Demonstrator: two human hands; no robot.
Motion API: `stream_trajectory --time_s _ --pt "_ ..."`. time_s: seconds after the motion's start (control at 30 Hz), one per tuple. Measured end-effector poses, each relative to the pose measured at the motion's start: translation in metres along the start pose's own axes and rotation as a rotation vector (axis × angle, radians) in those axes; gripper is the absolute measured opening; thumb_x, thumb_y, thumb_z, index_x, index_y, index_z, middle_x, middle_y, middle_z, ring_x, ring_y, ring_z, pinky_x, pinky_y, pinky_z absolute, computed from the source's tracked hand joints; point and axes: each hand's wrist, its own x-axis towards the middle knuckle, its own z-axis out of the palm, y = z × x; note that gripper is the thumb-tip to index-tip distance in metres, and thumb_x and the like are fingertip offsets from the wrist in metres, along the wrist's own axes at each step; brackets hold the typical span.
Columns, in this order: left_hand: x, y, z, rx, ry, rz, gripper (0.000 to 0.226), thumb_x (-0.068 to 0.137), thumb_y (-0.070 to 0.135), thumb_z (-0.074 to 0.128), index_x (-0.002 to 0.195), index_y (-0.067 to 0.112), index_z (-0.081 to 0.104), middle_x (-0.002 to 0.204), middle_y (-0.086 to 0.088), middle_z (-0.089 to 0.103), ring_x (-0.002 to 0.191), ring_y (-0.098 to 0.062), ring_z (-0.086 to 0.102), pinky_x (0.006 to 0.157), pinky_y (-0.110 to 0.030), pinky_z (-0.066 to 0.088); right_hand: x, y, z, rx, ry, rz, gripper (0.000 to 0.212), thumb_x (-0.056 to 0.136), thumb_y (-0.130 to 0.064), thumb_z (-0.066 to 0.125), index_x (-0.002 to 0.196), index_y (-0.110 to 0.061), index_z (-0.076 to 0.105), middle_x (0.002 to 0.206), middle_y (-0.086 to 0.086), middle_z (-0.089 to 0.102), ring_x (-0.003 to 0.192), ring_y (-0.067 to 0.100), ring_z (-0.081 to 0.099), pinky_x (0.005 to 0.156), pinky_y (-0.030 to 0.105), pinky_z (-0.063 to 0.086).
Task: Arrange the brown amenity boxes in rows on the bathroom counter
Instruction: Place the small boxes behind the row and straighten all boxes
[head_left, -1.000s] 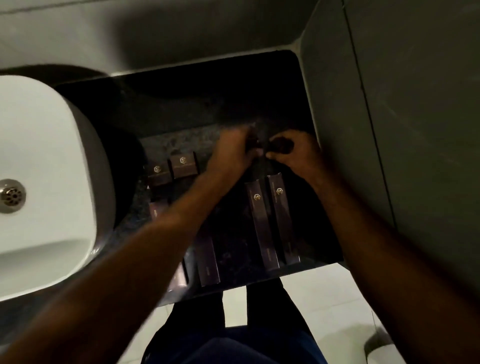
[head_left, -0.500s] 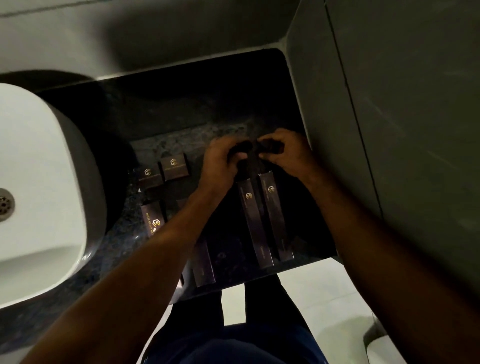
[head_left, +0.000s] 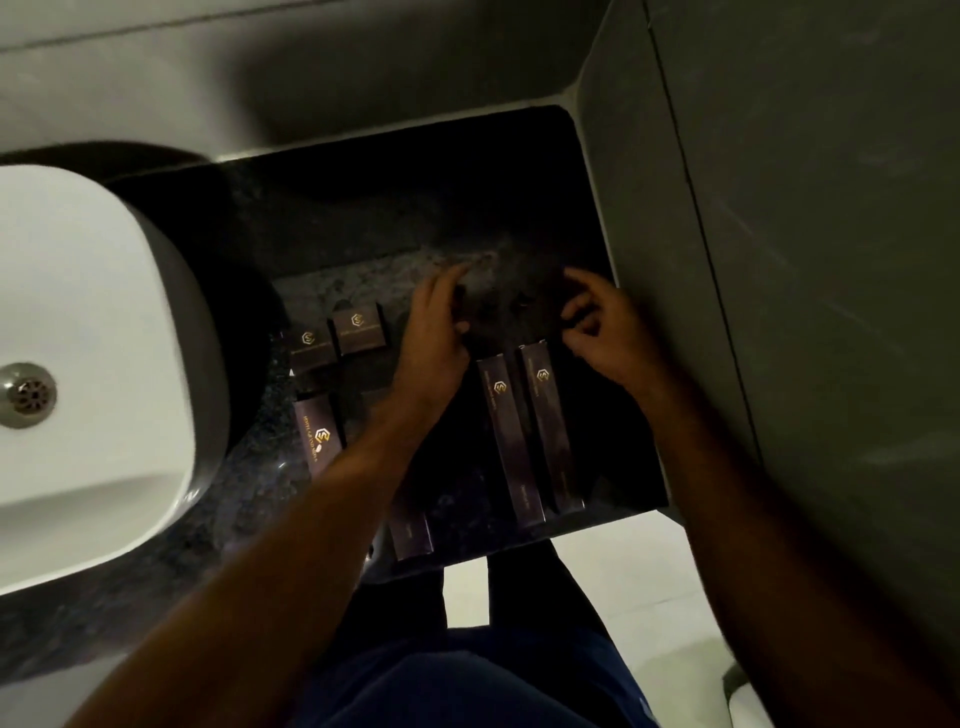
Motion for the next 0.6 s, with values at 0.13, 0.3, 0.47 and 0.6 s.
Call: stream_trajectory --time_s 0.13,0.3,0.47,0.6 --pt "-0.069 0.005 0.017 -0.094 0.187 -0.184 0.055 0.090 0.015 0.068 0.139 0.008 0.044 0.134 -0.013 0.048 0.120 -0.006 0.049 0.104 -0.014 0.042 -0.084 0.003 0.031 -0.032 0.178 0.170 0.063 0.069 -0.033 0.081 0.125 -0.026 0.055 0.090 -0.005 0.060 0.069 0.011 0.057 0.062 0.028 0.048" --pt "-0.110 0.009 0.051 -0.115 0.119 -0.320 0.060 0.082 0.019 0.073 0.136 0.018 0.046 0.128 -0.005 0.050 0.117 -0.021 0.056 0.100 -0.037 0.050 -0.121 0.006 0.056 -0.184 0.086 0.221 0.067 0.068 -0.040 0.080 0.126 -0.022 0.054 0.124 0.004 0.055 0.107 0.021 0.057 0.084 0.034 0.050" --pt "-0.104 0.009 0.050 -0.055 0.111 -0.243 0.055 0.088 0.037 0.065 0.135 0.016 0.047 0.126 -0.003 0.051 0.105 0.005 0.045 0.086 -0.001 0.030 -0.117 0.005 0.053 -0.203 0.129 0.194 0.042 0.075 -0.030 0.074 0.114 -0.019 0.061 0.114 0.004 0.058 0.099 0.021 0.060 0.076 0.030 0.048" --pt "-0.108 0.012 0.040 -0.079 0.074 -0.227 0.063 0.087 0.044 0.063 0.139 0.012 0.046 0.128 -0.006 0.052 0.110 0.000 0.047 0.096 -0.007 0.035 -0.118 0.000 0.048 -0.213 0.140 0.184 0.044 0.076 -0.031 0.073 0.117 -0.019 0.059 0.116 0.004 0.057 0.102 0.020 0.058 0.080 0.030 0.046"
